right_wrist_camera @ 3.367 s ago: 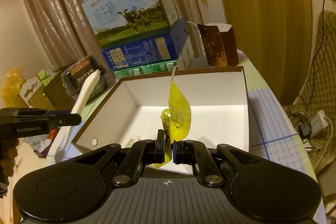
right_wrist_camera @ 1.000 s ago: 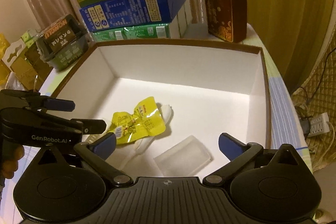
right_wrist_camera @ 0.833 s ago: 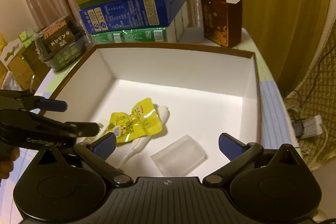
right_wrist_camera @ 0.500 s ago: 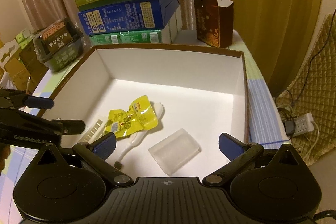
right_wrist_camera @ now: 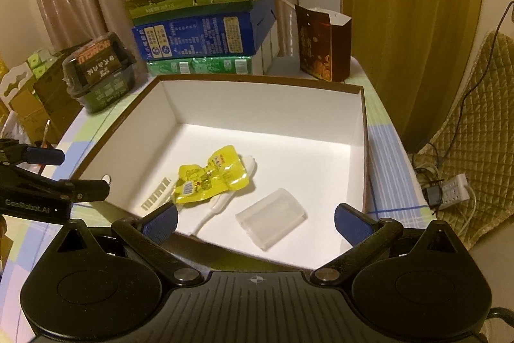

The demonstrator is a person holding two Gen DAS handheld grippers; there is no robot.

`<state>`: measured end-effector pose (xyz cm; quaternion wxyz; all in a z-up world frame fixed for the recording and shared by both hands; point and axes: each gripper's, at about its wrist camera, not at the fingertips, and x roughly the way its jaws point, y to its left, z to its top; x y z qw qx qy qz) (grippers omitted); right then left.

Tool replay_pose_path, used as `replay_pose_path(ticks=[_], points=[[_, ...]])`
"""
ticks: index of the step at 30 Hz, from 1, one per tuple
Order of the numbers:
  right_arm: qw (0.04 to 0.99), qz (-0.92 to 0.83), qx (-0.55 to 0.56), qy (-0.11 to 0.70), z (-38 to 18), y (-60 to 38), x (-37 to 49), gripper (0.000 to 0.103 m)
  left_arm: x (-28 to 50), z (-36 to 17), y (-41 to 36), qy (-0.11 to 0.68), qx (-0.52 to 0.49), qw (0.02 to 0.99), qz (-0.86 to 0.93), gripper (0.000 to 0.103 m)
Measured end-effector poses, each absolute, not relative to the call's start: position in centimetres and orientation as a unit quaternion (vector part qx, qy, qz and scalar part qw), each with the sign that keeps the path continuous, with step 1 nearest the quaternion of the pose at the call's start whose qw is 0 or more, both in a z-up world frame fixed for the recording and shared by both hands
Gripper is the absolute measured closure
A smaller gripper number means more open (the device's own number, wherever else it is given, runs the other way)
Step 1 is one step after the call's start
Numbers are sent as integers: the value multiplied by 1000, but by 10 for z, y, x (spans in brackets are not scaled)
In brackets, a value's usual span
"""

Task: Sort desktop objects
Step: 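Withdraw both grippers from the box toward the items on the table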

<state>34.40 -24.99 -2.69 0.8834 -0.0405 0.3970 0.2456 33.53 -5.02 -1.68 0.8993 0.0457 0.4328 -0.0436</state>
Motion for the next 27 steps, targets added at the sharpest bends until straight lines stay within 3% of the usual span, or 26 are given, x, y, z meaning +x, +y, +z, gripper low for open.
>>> replay_pose_path(ticks=[27], points=[[894,260,-18,365,-13,-274,249,2,229,2,-18,419,35,906,-40,1]])
